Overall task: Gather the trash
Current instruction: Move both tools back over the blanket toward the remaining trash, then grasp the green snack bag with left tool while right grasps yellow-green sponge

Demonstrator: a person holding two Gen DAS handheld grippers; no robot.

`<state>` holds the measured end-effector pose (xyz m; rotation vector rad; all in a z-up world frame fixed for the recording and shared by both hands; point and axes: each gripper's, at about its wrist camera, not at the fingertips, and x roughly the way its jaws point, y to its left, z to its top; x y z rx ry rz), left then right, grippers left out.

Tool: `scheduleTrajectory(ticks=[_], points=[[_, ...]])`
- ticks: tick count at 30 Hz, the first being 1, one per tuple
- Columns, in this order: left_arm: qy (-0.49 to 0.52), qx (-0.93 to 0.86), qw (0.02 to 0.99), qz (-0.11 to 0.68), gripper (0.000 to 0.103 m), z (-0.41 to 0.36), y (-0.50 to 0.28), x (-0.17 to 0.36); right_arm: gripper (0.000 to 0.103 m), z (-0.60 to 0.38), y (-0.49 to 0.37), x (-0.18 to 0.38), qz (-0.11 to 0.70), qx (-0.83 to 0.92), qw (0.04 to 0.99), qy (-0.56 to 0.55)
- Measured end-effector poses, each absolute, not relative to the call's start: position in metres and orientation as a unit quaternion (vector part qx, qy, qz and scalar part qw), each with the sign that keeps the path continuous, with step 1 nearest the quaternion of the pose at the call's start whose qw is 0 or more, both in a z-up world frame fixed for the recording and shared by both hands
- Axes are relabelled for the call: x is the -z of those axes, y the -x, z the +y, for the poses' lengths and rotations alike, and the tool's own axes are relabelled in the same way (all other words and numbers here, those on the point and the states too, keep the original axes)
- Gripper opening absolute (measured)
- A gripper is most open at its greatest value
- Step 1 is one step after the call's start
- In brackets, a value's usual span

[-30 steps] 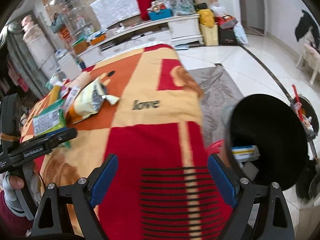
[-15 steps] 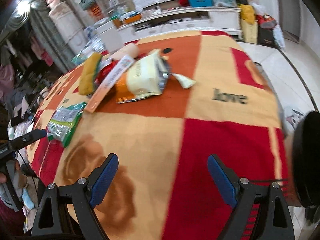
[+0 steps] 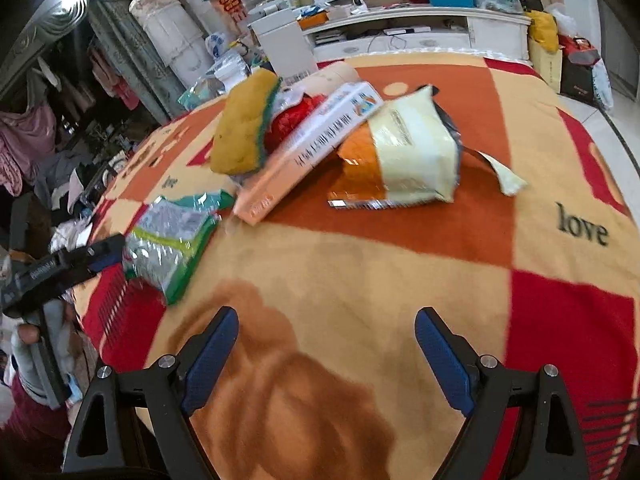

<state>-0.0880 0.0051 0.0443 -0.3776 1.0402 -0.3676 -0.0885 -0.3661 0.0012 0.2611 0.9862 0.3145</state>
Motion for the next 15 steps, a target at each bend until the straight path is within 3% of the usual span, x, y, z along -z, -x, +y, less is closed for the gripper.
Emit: scheduleTrajectory(ticks=[6, 8, 9, 13, 15], points=[[0.158, 0.18, 0.832, 0.5, 0.066, -0.01, 0.078, -0.03, 0.089, -0.344, 0.064, -0.008, 0.469, -0.15, 0.863, -0.114], [0.145, 0.179, 0.836, 0.497, 0.049, -0.013, 0.077, -0.027, 0.089, -0.336, 0.056, -0.012, 0.468, -0.152, 0.864, -0.106], [0.139, 0.176, 0.838, 0.498, 0.036, -0.014, 0.076, -0.027, 0.089, -0.333, 0.052, -0.015, 0.467, -0.153, 0.865, -0.104], [0.139, 0.177, 0.839, 0.496, 0.023, -0.007, 0.075, -0.028, 0.089, -0.318, 0.031, -0.03, 0.451, -0.154, 0.873, -0.101], [0.14, 0.175, 0.842, 0.491, 0.022, -0.002, 0.077, -0.033, 0.089, -0.31, 0.017, -0.037, 0.442, -0.146, 0.879, -0.104]])
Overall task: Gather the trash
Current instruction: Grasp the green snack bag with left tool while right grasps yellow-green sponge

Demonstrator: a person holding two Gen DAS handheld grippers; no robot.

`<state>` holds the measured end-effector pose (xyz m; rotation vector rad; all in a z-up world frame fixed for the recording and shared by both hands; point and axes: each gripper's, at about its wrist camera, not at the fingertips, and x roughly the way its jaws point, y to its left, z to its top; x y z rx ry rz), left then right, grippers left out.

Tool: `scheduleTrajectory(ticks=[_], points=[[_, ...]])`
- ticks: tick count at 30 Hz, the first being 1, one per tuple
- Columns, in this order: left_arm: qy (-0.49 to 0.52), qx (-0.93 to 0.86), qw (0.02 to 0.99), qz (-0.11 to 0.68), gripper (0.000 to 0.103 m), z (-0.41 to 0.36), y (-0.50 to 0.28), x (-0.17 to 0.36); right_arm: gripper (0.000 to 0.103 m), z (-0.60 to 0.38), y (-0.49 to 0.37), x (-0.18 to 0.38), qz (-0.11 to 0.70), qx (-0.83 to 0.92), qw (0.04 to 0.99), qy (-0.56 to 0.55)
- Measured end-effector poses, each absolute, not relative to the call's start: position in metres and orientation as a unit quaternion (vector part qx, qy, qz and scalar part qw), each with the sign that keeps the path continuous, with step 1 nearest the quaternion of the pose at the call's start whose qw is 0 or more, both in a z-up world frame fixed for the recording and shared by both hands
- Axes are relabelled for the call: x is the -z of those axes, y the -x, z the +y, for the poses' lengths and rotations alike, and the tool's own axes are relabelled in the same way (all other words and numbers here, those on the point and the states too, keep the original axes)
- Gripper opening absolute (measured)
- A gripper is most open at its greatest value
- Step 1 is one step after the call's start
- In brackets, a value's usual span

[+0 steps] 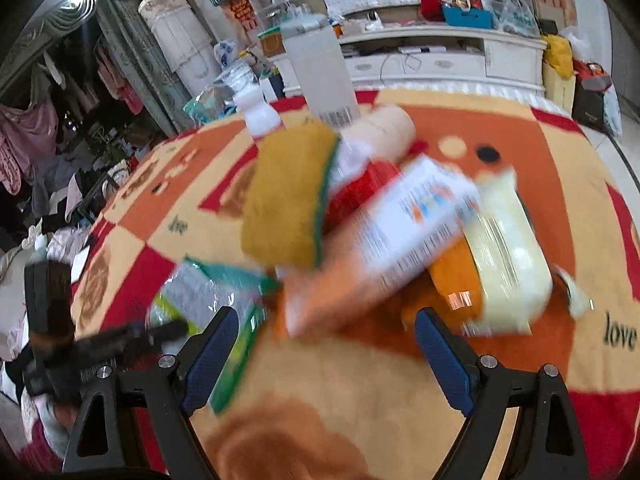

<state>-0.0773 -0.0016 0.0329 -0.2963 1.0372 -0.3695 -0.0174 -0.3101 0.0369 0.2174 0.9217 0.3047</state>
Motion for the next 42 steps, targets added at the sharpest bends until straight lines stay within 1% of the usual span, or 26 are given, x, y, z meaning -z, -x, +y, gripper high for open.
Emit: scheduleTrajectory(ticks=[4, 6, 9, 15, 19, 25, 31, 32, 33, 34, 35, 36, 37, 39, 42], points=[[0.131, 0.168, 0.851, 0.48, 0.022, 0.002, 0.084, -0.041, 0.089, -0.293, -0.012, -0.048, 0.426, -0.115, 0.891, -0.105], [0.126, 0.169, 0.852, 0.479, 0.022, 0.0, 0.088, -0.041, 0.092, -0.281, -0.027, -0.05, 0.421, -0.101, 0.896, -0.096], [0.129, 0.177, 0.848, 0.482, 0.022, -0.003, 0.091, -0.038, 0.092, -0.262, -0.04, -0.052, 0.42, -0.084, 0.902, -0.063], [0.141, 0.18, 0.845, 0.484, 0.022, 0.005, 0.091, -0.032, 0.092, -0.266, -0.027, -0.066, 0.405, -0.06, 0.912, -0.028], [0.144, 0.176, 0.848, 0.478, 0.022, 0.011, 0.093, -0.037, 0.092, -0.264, -0.024, -0.074, 0.404, -0.09, 0.91, -0.035], [0.147, 0.163, 0.852, 0.475, 0.022, 0.03, 0.102, -0.041, 0.092, -0.219, -0.039, -0.055, 0.428, -0.128, 0.894, 0.013], [0.157, 0.158, 0.845, 0.487, 0.022, 0.035, 0.105, -0.03, 0.091, -0.17, -0.058, -0.024, 0.442, -0.112, 0.881, 0.129], [0.158, 0.158, 0.845, 0.486, 0.022, 0.035, 0.106, -0.029, 0.087, -0.168, -0.062, -0.016, 0.451, -0.112, 0.875, 0.138], [0.158, 0.158, 0.846, 0.485, 0.022, 0.034, 0.106, -0.028, 0.078, -0.169, -0.067, -0.006, 0.463, -0.11, 0.867, 0.144], [0.157, 0.158, 0.846, 0.485, 0.022, 0.032, 0.103, -0.029, 0.073, -0.171, -0.07, -0.001, 0.472, -0.108, 0.863, 0.144], [0.158, 0.16, 0.846, 0.484, 0.022, 0.031, 0.103, -0.029, 0.064, -0.176, -0.072, 0.004, 0.477, -0.104, 0.862, 0.138], [0.159, 0.161, 0.845, 0.484, 0.022, 0.03, 0.102, -0.029, 0.059, -0.181, -0.07, 0.002, 0.464, -0.106, 0.87, 0.13], [0.161, 0.162, 0.845, 0.484, 0.022, 0.03, 0.101, -0.028, 0.056, -0.187, -0.067, -0.001, 0.463, -0.115, 0.871, 0.114], [0.165, 0.161, 0.843, 0.487, 0.023, 0.029, 0.098, -0.026, 0.054, -0.195, -0.064, -0.008, 0.475, -0.145, 0.865, 0.073], [0.17, 0.162, 0.841, 0.487, 0.023, 0.03, 0.096, -0.026, 0.053, -0.197, -0.05, -0.018, 0.481, -0.191, 0.854, 0.051]])
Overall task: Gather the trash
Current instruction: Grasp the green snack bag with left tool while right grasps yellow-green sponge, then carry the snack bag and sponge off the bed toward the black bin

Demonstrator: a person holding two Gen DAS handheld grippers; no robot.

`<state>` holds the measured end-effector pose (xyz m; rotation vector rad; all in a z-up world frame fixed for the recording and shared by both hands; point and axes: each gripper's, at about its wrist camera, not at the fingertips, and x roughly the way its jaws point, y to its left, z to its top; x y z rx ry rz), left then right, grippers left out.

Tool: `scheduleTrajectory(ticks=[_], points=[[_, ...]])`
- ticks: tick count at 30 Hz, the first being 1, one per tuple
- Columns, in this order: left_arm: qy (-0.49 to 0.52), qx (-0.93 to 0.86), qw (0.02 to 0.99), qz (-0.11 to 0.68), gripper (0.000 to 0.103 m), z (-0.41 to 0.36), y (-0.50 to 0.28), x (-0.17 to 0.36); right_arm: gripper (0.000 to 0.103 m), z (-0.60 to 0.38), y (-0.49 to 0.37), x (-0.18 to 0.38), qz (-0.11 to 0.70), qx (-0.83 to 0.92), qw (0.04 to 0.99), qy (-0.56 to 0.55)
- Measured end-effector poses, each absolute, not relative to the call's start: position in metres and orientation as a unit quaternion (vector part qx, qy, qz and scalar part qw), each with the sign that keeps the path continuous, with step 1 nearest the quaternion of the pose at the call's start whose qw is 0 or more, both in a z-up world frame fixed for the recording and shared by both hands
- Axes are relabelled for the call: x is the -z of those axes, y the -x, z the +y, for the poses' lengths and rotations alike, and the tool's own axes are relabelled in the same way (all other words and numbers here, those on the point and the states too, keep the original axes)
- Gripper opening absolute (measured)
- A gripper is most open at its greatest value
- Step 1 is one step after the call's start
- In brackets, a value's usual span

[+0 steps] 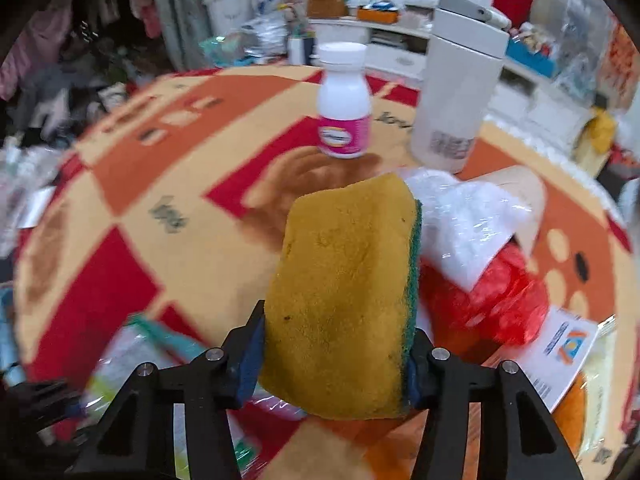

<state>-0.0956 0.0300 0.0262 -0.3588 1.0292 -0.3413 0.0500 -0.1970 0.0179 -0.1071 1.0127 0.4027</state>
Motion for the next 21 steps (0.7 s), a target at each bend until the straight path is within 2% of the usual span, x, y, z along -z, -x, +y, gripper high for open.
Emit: scheduleTrajectory(ticks=[7, 13, 14, 16, 18, 21], points=[[0.146, 0.149, 0.849, 0.486, 0.023, 0.039, 0.101, -0.032, 0.054, -0.202, -0.021, -0.019, 0.515, -0.238, 0.822, 0.05], [0.157, 0.136, 0.843, 0.495, 0.024, 0.049, 0.098, -0.03, 0.054, -0.206, -0.019, 0.011, 0.55, -0.232, 0.801, 0.052], [0.156, 0.134, 0.843, 0.496, 0.025, 0.048, 0.097, -0.029, 0.054, -0.206, -0.018, 0.012, 0.545, -0.231, 0.805, 0.052], [0.155, 0.132, 0.843, 0.497, 0.035, 0.046, 0.095, -0.028, 0.056, -0.203, -0.018, 0.012, 0.542, -0.229, 0.807, 0.055], [0.164, 0.133, 0.842, 0.497, 0.04, 0.044, 0.093, -0.027, 0.056, -0.199, -0.017, 0.012, 0.54, -0.226, 0.808, 0.063], [0.162, 0.13, 0.846, 0.492, 0.04, 0.041, 0.092, -0.028, 0.056, -0.196, -0.017, 0.011, 0.536, -0.224, 0.811, 0.066]])
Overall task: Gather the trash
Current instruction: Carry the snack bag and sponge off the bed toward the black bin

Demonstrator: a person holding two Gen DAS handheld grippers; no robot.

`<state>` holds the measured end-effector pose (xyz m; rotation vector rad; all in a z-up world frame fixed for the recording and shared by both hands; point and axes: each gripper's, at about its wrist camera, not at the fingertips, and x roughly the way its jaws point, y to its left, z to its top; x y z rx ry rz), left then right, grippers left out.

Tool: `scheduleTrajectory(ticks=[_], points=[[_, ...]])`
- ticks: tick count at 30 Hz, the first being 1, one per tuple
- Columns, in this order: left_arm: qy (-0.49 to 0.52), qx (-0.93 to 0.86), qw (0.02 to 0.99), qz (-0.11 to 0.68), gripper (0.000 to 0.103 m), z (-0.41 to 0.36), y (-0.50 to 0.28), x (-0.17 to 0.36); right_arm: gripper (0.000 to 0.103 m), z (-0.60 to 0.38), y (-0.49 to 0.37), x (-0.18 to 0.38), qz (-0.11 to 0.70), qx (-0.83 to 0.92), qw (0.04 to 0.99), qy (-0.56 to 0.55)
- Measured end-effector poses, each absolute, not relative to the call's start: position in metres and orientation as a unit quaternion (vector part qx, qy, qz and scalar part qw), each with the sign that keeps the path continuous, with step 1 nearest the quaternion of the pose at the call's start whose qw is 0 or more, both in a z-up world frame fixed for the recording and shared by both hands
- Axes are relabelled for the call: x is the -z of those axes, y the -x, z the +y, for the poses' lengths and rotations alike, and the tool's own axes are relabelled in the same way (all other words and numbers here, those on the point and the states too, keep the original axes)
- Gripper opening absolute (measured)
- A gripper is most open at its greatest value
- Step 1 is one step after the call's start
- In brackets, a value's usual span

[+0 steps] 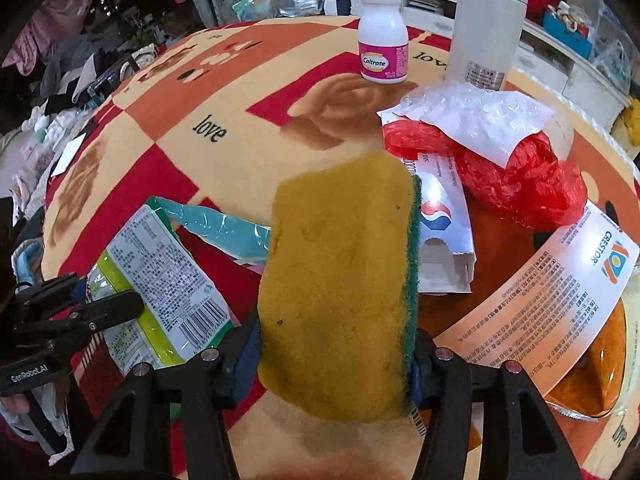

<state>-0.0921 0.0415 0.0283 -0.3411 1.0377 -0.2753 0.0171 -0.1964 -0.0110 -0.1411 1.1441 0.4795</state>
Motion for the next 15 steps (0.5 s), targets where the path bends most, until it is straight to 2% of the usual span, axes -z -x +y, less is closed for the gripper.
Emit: scheduleTrajectory(ticks=[2, 4, 15], points=[[0.157, 0.132, 0.847, 0.49, 0.038, 0.04, 0.093, -0.029, 0.053, -0.196, -0.015, 0.009, 0.531, -0.227, 0.813, 0.067], [0.158, 0.141, 0.845, 0.491, 0.023, 0.04, 0.094, -0.029, 0.051, -0.198, -0.011, 0.004, 0.525, -0.231, 0.817, 0.068], [0.172, 0.181, 0.838, 0.486, 0.015, 0.04, 0.121, -0.05, 0.05, -0.207, 0.029, -0.018, 0.511, -0.273, 0.813, 0.063]])
